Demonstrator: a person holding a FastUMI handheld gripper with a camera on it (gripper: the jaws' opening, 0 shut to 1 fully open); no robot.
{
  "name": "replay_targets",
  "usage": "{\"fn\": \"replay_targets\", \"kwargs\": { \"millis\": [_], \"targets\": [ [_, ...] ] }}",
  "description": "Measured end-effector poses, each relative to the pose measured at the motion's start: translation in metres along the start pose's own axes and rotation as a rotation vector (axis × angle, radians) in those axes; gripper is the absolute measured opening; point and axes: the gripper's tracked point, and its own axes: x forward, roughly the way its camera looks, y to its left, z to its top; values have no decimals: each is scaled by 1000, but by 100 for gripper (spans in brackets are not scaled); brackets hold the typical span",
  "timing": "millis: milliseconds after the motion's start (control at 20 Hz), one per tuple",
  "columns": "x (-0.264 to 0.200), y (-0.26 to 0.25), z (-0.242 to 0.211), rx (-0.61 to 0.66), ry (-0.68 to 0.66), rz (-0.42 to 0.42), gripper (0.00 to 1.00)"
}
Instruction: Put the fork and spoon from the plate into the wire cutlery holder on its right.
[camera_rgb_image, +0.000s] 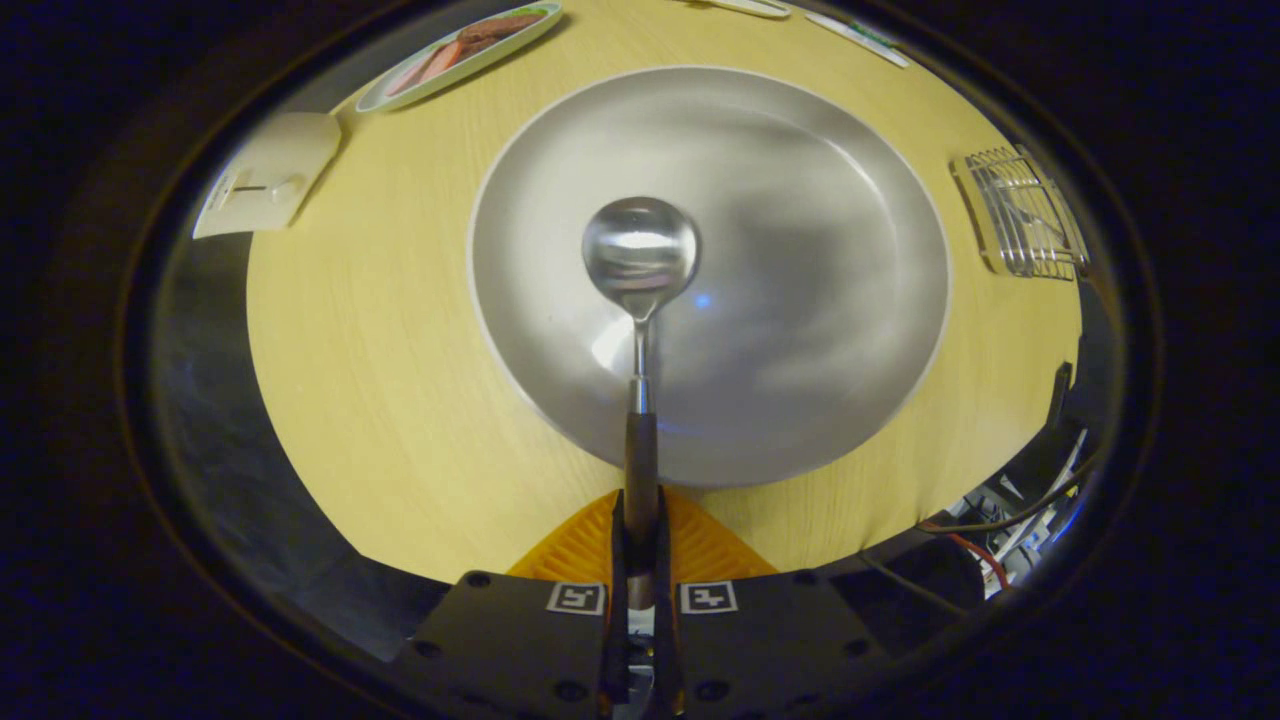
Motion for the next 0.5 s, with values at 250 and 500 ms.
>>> {"fn": "replay_targets", "kwargs": {
  "millis": [250, 500],
  "targets": [
    [-25, 3, 2, 40, -21, 12, 13],
    [-53, 2, 12, 79, -36, 25, 13]
  ]
}}
